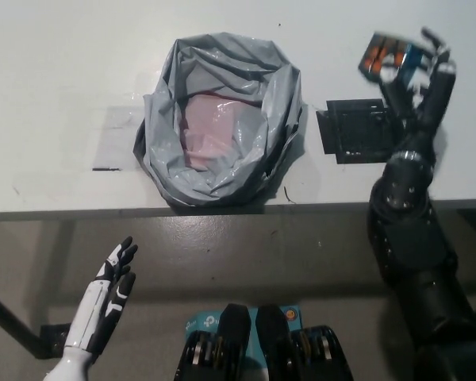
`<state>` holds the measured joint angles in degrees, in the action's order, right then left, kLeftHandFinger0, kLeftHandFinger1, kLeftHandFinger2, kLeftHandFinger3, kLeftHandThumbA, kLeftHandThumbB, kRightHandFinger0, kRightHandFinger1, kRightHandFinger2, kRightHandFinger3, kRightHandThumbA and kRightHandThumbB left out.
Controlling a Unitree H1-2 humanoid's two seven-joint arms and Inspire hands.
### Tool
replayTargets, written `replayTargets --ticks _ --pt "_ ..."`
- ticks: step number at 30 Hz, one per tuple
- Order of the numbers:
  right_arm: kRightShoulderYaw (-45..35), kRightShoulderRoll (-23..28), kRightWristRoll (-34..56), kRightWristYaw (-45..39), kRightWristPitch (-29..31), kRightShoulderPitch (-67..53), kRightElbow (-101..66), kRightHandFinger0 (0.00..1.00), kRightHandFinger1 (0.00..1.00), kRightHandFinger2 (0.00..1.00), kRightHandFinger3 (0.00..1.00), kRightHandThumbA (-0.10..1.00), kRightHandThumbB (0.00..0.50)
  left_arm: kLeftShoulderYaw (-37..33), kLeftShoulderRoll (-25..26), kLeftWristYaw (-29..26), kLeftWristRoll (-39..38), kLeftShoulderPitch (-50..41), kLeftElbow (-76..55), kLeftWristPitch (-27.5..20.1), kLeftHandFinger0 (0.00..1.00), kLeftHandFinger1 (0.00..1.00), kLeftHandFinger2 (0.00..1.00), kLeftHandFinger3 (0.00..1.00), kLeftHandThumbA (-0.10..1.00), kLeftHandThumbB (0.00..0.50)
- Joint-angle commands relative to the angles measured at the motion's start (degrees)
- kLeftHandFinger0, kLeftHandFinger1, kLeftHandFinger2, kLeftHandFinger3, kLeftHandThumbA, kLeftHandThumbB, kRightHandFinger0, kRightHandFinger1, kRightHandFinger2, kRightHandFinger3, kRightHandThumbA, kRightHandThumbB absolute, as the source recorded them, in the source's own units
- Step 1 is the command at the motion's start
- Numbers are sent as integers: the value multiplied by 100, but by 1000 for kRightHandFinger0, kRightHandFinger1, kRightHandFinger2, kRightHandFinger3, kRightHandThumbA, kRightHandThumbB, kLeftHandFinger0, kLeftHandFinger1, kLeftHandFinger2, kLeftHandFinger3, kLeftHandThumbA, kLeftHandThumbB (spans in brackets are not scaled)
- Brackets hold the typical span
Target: Use the right hand to pick up a rubix's cube and place it into a plastic bag and lift the bag
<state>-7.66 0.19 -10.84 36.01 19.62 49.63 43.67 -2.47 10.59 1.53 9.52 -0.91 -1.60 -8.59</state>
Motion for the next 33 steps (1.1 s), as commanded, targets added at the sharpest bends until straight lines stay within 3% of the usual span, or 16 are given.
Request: replayTargets --ticks 1,5,8,9,10,14,15,17,20,29,32,33 --pt "326 -250 -180 -290 -341 602 -1272 34 312 655 679 -96 196 21 -25 -33 -3 21 -91 -201 1000 1000 1000 1000 1000 126" --pt "847 -600 -471 -530 -562 731 -1599 31 311 664 670 -100 177 14 -62 -48 -20 -8 -93 -237 1000 1000 1000 1000 1000 120" --pt "1230 -749 -689 -609 -349 890 -1296 0 276 684 664 -100 154 24 -68 -29 -46 -44 -151 -169 1000 1000 1000 1000 1000 132" --pt "1279 -754 -683 -621 -315 907 -1254 6 270 647 610 -100 219 26 -76 -33 -41 -53 -154 -170 1000 1000 1000 1000 1000 138" --pt "1336 -762 -700 -598 -305 935 -1198 1 234 635 591 -100 178 26 -78 -36 -23 -53 -157 -173 1000 1000 1000 1000 1000 134" --pt "1672 -883 -965 -433 -62 1289 -328 0 183 611 594 -100 165 34 -73 -27 -8 -50 -206 -148 1000 1000 1000 1000 1000 145" --pt "1809 -901 -1079 -421 -23 1413 11 0 224 664 663 -100 155 41 -79 -18 -38 -53 -228 -132 1000 1000 1000 1000 1000 143" --pt "1885 -934 -1066 -454 4 1549 353 0 262 694 704 -100 162 44 -80 -12 -44 -43 -234 -102 1000 1000 1000 1000 1000 145" --pt "1944 -994 -971 -441 33 1853 1153 0 275 690 697 -100 145 30 -82 -21 2 -4 -219 -138 1000 1000 1000 1000 1000 133" --pt "2221 -852 -1165 -127 143 2081 2469 0 315 724 752 -100 155 21 -61 63 -90 103 -251 -52 1000 1000 1000 1000 1000 135" --pt "2395 -778 -1329 -128 -84 2081 2607 8 351 744 796 -100 161 21 -49 38 -48 137 -198 -123 1000 1000 1000 1000 1000 130" --pt "2502 -751 -1437 -131 -256 2088 2618 38 372 747 790 -29 178 21 -39 23 -10 145 -185 -139 1000 1000 1000 1000 1000 134"
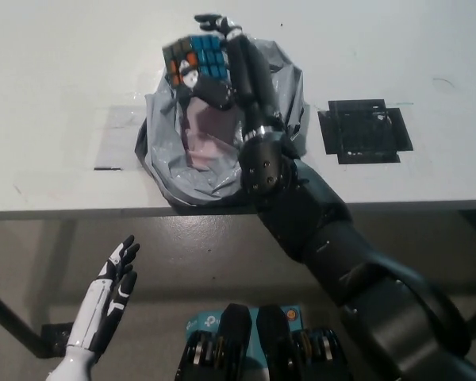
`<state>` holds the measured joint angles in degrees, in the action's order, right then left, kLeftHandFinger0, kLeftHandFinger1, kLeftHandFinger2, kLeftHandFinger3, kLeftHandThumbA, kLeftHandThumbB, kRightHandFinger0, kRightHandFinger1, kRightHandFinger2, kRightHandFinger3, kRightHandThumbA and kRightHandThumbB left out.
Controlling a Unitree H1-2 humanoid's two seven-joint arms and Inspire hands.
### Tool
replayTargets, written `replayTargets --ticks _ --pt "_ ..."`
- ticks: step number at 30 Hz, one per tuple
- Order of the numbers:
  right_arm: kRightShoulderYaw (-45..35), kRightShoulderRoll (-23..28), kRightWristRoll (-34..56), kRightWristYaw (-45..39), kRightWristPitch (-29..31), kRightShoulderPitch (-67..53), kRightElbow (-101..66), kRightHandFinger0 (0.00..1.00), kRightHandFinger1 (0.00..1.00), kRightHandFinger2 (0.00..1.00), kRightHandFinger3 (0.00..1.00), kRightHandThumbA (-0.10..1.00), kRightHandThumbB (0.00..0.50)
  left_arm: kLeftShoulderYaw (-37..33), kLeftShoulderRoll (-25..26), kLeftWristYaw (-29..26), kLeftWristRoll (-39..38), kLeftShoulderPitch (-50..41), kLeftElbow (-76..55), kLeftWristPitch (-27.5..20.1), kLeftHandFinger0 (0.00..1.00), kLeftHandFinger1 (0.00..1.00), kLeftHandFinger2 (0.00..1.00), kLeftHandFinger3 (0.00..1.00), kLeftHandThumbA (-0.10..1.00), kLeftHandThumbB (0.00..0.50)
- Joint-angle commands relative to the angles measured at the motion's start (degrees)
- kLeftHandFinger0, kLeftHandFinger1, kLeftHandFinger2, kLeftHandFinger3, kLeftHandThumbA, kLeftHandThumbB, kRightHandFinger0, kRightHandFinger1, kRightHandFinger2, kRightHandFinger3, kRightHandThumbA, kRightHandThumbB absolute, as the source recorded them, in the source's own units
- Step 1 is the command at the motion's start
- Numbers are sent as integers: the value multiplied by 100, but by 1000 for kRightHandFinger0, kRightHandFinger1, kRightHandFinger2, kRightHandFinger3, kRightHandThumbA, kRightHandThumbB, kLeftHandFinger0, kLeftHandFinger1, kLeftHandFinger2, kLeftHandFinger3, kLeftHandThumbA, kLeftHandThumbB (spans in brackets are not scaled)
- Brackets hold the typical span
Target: Use the right hand to pick up a rubix's cube and place it into a plastic bag and lift the bag
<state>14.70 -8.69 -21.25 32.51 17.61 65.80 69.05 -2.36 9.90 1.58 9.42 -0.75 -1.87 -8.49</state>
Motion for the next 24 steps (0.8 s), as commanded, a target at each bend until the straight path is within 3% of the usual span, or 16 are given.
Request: replayTargets --ticks 1,2,3,4,5,6,7,10,14,17,24 --pt "324 153 -446 203 -159 468 79 105 427 771 807 65 200 10 31 12 16 126 -158 -146 1000 1000 1000 1000 1000 140" --pt "398 190 -470 -20 -337 456 40 509 866 1000 1000 226 242 5 33 10 27 126 -139 -154 1000 1000 1000 1000 1000 142" --pt "412 209 -443 -190 -374 449 27 799 1000 1000 1000 298 264 4 32 10 21 127 -125 -173 1000 1000 1000 1000 1000 141" --pt "433 237 -387 -481 -408 444 19 1000 1000 1000 1000 439 299 5 27 9 6 122 -106 -207 1000 1000 1000 1000 1000 135" --pt "477 266 -368 -722 -500 441 -8 1000 1000 1000 1000 561 359 1 23 8 9 110 -118 -210 1000 1000 1000 1000 1000 134" --pt "490 272 -365 -771 -526 440 -19 1000 1000 1000 1000 598 365 0 22 7 11 107 -122 -208 1000 1000 1000 1000 1000 134" --pt "561 302 -422 -844 -585 443 -87 1000 1000 1000 1000 765 401 2 13 6 7 106 -140 -189 1000 1000 1000 1000 1000 134" --pt "683 358 -537 -830 -680 433 -349 1000 1000 1000 1000 898 450 -5 7 4 44 109 -181 -107 1000 1000 1000 1000 1000 141" --pt "711 423 -593 -888 -850 369 -874 1000 1000 1000 1000 917 457 2 3 8 24 128 -192 -96 1000 1000 1000 1000 1000 138" --pt "580 551 -563 -973 -932 357 -1685 1000 1000 1000 1000 990 474 12 6 12 -14 172 -155 -133 1000 1000 1000 1000 1000 145" --pt "361 791 -623 -1099 -1384 319 -2680 1000 1000 1000 1000 965 410 20 0 51 -97 139 -213 -55 1000 1000 1000 1000 1000 152"
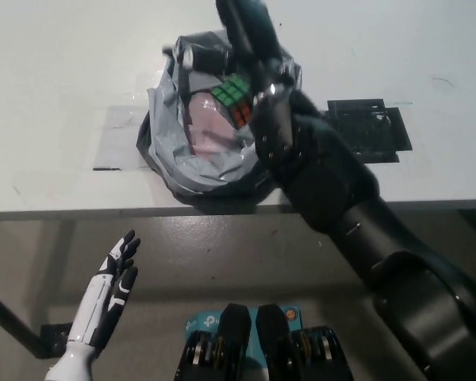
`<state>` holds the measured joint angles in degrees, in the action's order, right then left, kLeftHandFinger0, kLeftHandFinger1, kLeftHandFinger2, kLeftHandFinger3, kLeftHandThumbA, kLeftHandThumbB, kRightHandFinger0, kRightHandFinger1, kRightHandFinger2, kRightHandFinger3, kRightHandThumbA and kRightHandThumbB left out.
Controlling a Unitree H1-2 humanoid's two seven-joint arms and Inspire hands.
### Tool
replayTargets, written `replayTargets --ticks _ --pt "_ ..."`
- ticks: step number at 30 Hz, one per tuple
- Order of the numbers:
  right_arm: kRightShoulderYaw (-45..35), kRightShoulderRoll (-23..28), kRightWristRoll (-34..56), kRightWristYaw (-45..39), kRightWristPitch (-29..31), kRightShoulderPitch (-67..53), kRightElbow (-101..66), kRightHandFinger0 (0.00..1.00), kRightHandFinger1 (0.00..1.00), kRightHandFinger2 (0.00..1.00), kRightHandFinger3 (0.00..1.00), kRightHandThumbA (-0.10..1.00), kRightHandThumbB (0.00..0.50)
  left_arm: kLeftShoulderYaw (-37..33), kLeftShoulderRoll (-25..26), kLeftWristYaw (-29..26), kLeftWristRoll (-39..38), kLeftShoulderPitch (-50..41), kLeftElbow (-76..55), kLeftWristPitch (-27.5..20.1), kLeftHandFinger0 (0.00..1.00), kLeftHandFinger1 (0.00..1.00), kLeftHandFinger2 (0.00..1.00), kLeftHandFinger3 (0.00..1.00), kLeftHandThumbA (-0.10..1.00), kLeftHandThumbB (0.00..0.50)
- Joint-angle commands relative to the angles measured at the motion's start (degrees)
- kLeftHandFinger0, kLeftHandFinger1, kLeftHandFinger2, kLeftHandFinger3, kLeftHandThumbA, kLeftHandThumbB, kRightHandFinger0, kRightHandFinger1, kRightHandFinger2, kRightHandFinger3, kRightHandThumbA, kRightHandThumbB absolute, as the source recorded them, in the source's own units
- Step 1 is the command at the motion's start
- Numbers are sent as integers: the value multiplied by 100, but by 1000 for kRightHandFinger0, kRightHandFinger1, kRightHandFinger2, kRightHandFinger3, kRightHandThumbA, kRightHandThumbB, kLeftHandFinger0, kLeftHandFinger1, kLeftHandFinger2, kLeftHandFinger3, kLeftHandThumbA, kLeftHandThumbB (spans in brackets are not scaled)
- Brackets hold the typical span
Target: Use the right hand to pick up a rubix's cube and place it into a plastic bag and lift the bag
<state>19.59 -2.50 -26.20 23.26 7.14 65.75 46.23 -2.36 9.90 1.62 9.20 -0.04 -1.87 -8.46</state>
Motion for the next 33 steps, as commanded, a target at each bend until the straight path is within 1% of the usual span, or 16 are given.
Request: replayTargets --ticks 1,2,4,6,8,9,11,12,14,17,18,21,28,30,32,33 --pt "-152 193 -130 -152 -325 324 -352 1000 1000 1000 1000 932 411 18 4 60 -101 60 -214 -71 1000 1000 1000 1000 1000 150" --pt "-171 235 -138 -129 -314 314 -284 1000 1000 1000 1000 913 411 16 5 62 -108 58 -207 -74 1000 1000 1000 1000 1000 158" --pt "-170 307 -203 -127 -479 280 -190 1000 1000 1000 1000 942 431 12 2 58 -106 64 -182 -73 1000 1000 1000 1000 1000 167" --pt "-162 360 -241 -144 -643 263 -38 1000 1000 1000 1000 955 441 13 -12 41 -114 71 -148 -121 1000 1000 1000 1000 1000 156" --pt "-154 397 -245 -184 -769 231 119 1000 1000 1000 1000 937 427 6 -14 30 -80 75 -159 -112 1000 1000 1000 1000 1000 159" --pt "-148 423 -235 -185 -751 215 242 1000 1000 1000 1000 932 423 9 -19 48 -125 76 -156 -93 1000 1000 1000 1000 1000 165" --pt "-132 460 -220 -195 -739 213 514 1000 1000 1000 1000 925 417 4 -16 57 -129 70 -159 -94 1000 1000 1000 1000 1000 155" --pt "-110 476 -236 -152 -767 234 792 1000 1000 1000 1000 929 430 -2 -18 52 -117 62 -151 -109 1000 1000 1000 1000 1000 151" --pt "-97 482 -243 -66 -756 286 1122 1000 1000 1000 1000 928 434 -1 -7 59 -128 71 -134 -152 1000 1000 1000 1000 1000 144" --pt "-129 493 -172 28 -639 346 1571 1000 1000 1000 1000 886 433 -3 6 65 -100 85 -133 -116 1000 1000 1000 1000 1000 156" --pt "-141 491 -147 39 -641 367 1709 1000 1000 1000 1000 901 444 6 6 55 -81 101 -129 -95 1000 1000 1000 1000 1000 156" --pt "-130 466 -131 95 -605 399 2023 1000 1000 1000 1000 911 447 10 -14 58 -92 79 -147 -62 1000 1000 1000 1000 1000 155" --pt "-194 383 -7 152 -425 344 2420 1000 1000 1000 1000 858 458 -9 -44 66 -139 34 -114 -126 1000 1000 1000 1000 1000 157" --pt "-185 351 -11 138 -511 331 2507 1000 1000 1000 1000 862 480 -12 -42 73 -140 33 -117 -106 1000 1000 1000 1000 1000 157" --pt "-195 320 26 46 -589 324 2609 1000 1000 1000 1000 865 485 -12 -33 59 -102 47 -116 -115 1000 1000 1000 1000 1000 158" --pt "-198 308 35 22 -630 330 2661 1000 1000 1000 1000 878 498 -15 -27 54 -78 57 -125 -109 1000 1000 1000 1000 1000 162"
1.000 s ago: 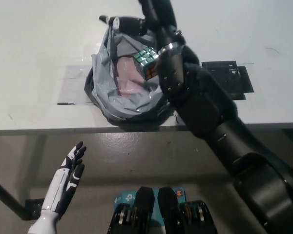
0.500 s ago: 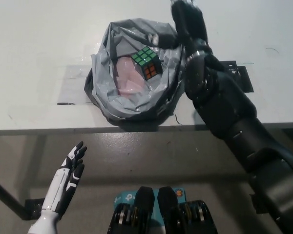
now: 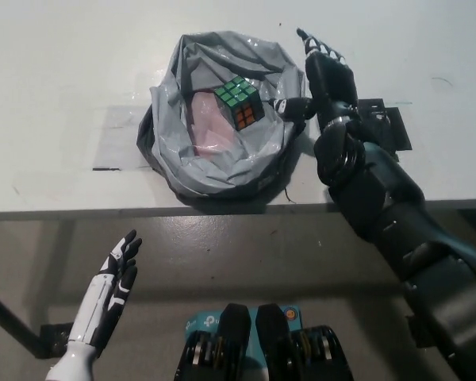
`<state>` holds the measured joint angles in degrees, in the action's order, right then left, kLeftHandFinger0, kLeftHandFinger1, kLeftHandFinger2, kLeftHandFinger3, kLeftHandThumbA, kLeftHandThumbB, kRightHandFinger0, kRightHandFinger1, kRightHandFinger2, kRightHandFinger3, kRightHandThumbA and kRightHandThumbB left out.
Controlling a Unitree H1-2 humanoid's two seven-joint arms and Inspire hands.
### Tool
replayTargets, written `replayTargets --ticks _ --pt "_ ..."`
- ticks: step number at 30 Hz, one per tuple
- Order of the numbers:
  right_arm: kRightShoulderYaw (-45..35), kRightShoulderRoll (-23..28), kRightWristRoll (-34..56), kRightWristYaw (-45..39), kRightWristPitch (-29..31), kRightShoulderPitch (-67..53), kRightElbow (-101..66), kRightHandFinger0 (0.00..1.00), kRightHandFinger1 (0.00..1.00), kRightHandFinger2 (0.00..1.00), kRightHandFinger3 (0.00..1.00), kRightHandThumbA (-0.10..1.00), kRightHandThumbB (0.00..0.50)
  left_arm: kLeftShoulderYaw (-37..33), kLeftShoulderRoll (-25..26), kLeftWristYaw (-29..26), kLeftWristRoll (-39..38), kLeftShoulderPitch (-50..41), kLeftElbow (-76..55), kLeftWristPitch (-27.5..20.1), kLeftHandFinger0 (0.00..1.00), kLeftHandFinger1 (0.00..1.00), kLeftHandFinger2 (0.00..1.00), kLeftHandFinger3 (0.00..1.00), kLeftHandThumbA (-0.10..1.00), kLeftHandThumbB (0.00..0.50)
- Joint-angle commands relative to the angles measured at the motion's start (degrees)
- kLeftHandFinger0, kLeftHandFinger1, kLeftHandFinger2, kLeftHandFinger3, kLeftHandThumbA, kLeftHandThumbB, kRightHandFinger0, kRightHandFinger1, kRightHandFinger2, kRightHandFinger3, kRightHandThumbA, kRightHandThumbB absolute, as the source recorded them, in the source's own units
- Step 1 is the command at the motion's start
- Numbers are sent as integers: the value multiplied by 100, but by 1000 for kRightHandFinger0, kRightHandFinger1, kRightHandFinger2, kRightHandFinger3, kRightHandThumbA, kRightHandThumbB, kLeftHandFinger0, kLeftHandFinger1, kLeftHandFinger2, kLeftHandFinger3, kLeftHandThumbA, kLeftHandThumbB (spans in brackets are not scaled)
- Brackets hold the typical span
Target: Use the right hand to pick up a rubix's cube and place it into a plastic bag and lift the bag
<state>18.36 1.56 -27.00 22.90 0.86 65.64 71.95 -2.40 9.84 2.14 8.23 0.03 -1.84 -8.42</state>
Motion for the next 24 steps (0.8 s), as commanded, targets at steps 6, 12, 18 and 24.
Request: replayTargets --ticks 6,12,18,24 --pt "-352 -170 453 -213 35 361 233 1000 1000 1000 1000 838 500 -2 -32 -2 -3 52 -150 -107 1000 1000 1000 1000 1000 161" --pt "-1025 -267 1068 -656 -139 468 254 1000 1000 1000 1000 818 500 0 -10 2 20 68 -143 -94 1000 1000 1000 1000 1000 155" --pt "-2067 -166 2000 -1723 -923 674 402 44 202 470 1000 620 345 -21 -2 4 69 89 -163 -93 1000 1000 1000 1000 1000 145" --pt "-2646 -69 2315 -1670 -1062 743 378 0 93 490 751 70 260 -8 -10 18 15 147 -140 -72 1000 1000 1000 1000 1000 148"
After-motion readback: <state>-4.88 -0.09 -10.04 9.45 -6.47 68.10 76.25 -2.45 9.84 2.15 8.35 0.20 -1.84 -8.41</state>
